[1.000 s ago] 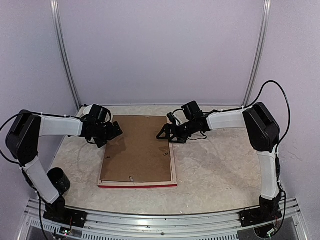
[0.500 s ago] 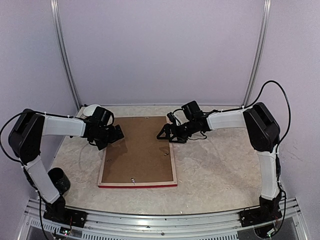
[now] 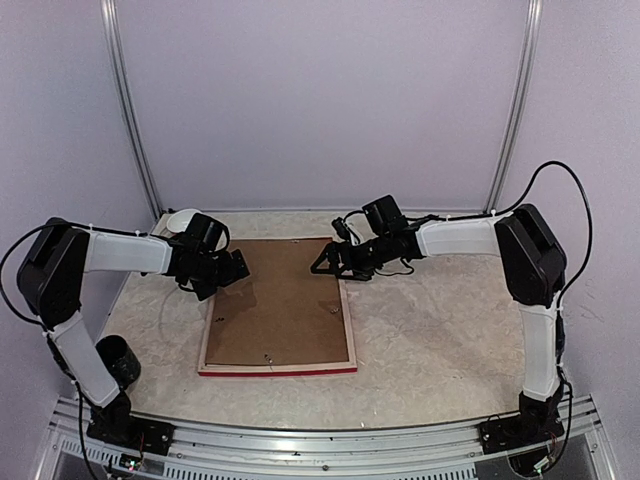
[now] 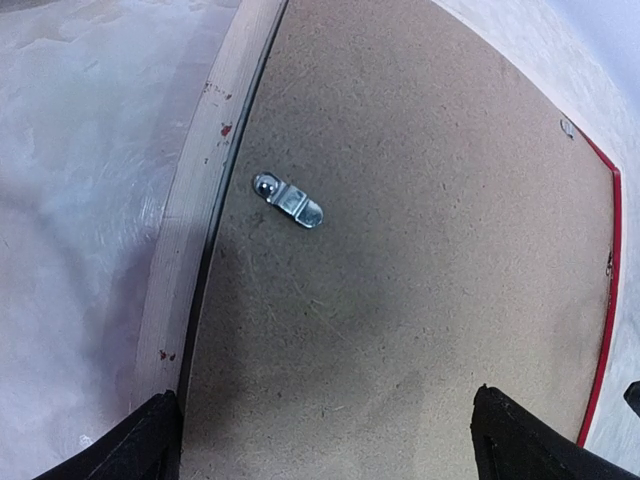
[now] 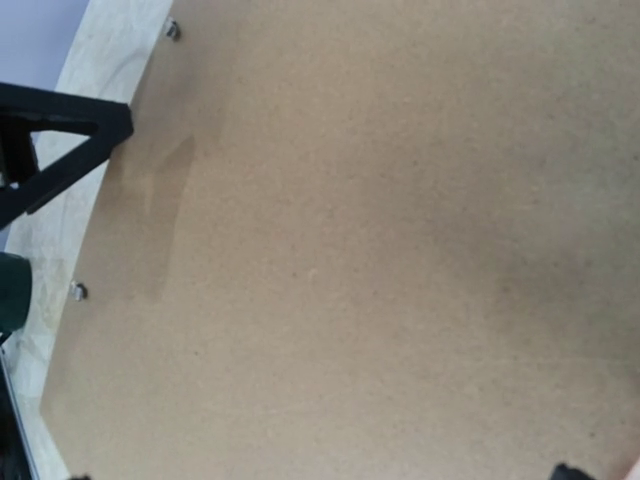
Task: Put the photo into the frame
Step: Place the backboard on the frame body.
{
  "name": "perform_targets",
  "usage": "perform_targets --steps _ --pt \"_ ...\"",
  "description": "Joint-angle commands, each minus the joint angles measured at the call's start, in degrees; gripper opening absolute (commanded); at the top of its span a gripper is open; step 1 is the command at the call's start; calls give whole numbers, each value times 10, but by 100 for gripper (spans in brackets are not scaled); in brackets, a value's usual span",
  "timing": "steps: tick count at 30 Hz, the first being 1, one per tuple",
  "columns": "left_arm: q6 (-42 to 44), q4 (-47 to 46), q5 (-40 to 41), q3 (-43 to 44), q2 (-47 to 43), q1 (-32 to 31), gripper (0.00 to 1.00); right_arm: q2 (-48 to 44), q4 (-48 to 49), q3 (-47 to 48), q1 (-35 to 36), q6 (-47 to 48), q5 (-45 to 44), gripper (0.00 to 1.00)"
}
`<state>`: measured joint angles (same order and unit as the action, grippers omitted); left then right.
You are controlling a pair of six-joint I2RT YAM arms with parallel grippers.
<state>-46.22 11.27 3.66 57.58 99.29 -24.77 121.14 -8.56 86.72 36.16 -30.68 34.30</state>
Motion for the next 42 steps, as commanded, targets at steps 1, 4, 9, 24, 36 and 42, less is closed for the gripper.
perform_targets --steps 1,4,9,24,36,42 --pt "0 -13 -5 13 -14 -6 99 -18 6 1 6 9 0 99" --pt "0 -11 -4 13 -18 -5 99 -18 6 3 6 9 -3 99" --pt "-1 -8 0 12 -23 -5 99 -14 5 4 7 8 -2 99" --pt "2 -4 2 13 -34 -3 99 -13 6 0 7 6 0 99" --pt "3 -2 6 16 -45 1 99 -12 5 3 6 5 0 99" --pt "3 -3 6 17 -46 2 99 -13 -4 9 5 7 -11 99"
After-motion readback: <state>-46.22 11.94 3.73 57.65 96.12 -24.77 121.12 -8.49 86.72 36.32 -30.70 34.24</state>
